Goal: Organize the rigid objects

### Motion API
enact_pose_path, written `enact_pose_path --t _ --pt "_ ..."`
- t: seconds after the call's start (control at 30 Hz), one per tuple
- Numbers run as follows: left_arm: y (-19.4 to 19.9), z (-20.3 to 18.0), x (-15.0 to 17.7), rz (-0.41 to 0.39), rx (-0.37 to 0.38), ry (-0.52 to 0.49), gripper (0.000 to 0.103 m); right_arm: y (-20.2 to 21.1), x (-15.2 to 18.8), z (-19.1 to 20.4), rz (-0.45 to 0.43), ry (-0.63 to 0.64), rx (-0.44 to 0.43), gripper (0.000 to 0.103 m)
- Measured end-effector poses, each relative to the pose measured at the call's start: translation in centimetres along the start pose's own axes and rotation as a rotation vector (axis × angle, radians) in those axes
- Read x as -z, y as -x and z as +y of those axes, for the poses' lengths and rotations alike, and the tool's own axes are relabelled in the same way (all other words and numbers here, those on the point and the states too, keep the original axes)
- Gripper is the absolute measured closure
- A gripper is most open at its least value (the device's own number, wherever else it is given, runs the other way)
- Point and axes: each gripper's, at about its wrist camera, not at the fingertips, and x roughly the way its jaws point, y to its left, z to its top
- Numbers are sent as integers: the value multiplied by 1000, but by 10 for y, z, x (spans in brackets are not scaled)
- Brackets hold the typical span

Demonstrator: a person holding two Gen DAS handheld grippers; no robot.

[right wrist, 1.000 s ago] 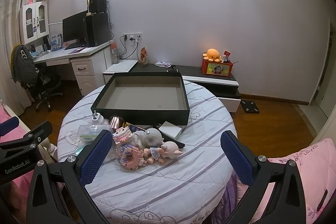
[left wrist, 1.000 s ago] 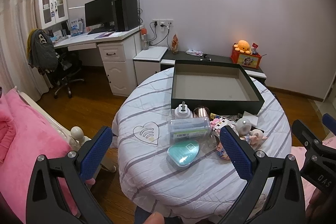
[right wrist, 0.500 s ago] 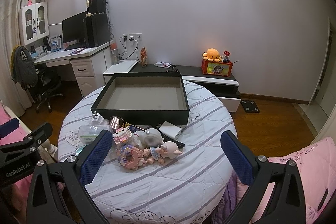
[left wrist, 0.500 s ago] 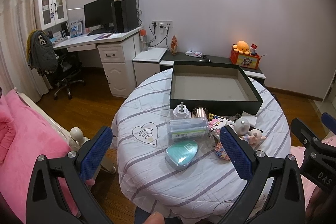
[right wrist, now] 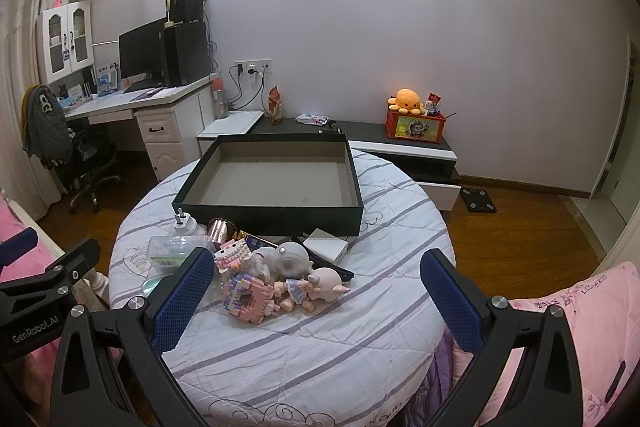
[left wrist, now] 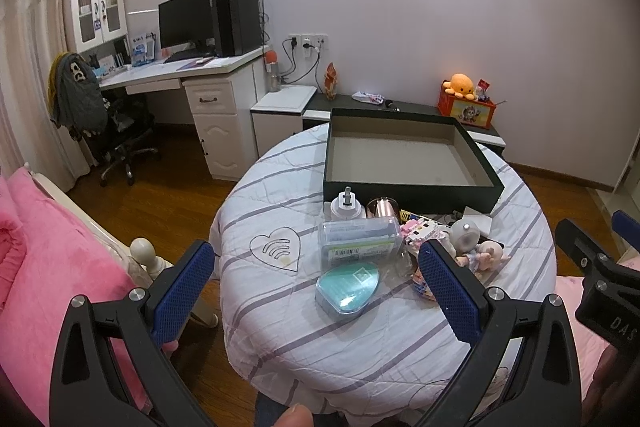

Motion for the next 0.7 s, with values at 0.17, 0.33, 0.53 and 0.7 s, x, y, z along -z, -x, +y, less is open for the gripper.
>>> enact_pose_path --t 0.17,0.33,0.53,0.7 --pt "-20 2 12 39 14 -4 0 -16 6 -9 36 -13 2 0" --pt "-48 -1 28 89 22 -6 0 -43 21 -19 110 -32 1 0" --pt "-81 -5 47 152 26 -11 0 -78 42 -29 207 -43 -5 0" --pt "-107 -10 55 197 31 -15 0 -105 52 -32 259 -43 -8 0"
